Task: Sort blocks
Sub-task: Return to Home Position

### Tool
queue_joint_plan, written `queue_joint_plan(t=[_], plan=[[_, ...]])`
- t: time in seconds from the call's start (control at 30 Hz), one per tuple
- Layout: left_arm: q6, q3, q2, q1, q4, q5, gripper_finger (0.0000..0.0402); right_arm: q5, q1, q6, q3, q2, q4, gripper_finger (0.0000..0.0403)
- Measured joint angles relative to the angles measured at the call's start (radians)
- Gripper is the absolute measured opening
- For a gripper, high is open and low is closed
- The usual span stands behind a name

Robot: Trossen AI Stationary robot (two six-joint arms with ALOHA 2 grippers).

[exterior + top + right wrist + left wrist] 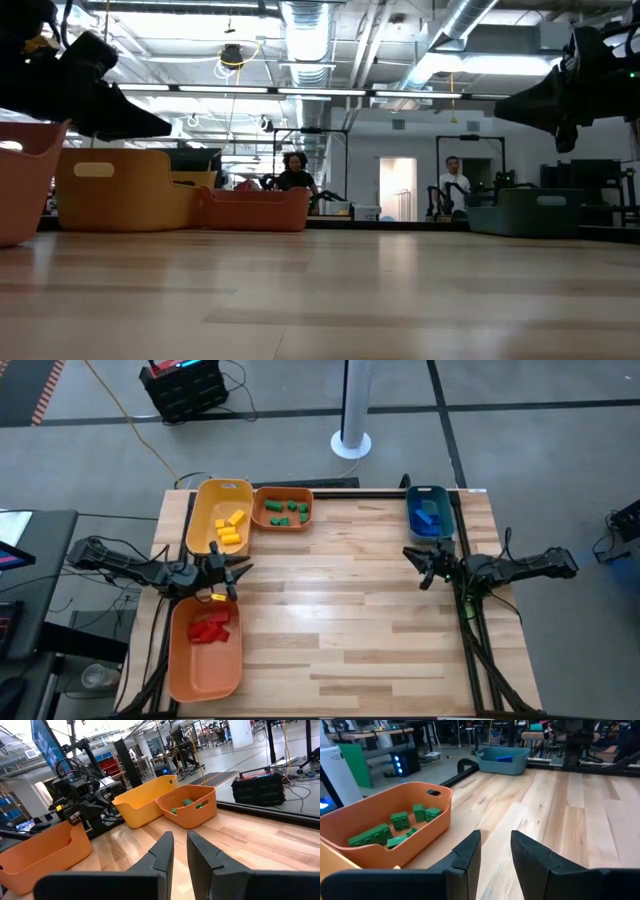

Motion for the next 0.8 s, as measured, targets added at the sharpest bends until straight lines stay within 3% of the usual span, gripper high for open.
queue_joint_plan(t=[0.8], plan=[[0.063, 0.0, -0.001, 0.0, -0.002, 0.0, 0.01, 0.0, 0.0, 0.0, 0.0, 0.0, -0.001, 0.0065]])
